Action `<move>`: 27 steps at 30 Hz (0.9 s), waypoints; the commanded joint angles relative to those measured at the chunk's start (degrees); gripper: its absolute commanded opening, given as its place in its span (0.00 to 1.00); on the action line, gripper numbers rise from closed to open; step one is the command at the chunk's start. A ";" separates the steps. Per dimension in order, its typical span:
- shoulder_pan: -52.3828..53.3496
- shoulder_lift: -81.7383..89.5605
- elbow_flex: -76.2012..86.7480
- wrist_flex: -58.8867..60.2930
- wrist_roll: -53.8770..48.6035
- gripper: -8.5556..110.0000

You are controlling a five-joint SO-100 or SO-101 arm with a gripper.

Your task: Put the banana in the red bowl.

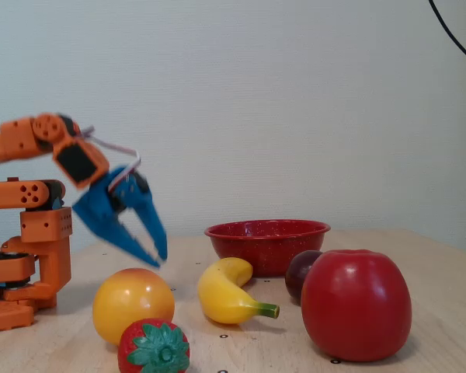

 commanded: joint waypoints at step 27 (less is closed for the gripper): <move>3.52 -50.89 -47.11 18.54 0.79 0.32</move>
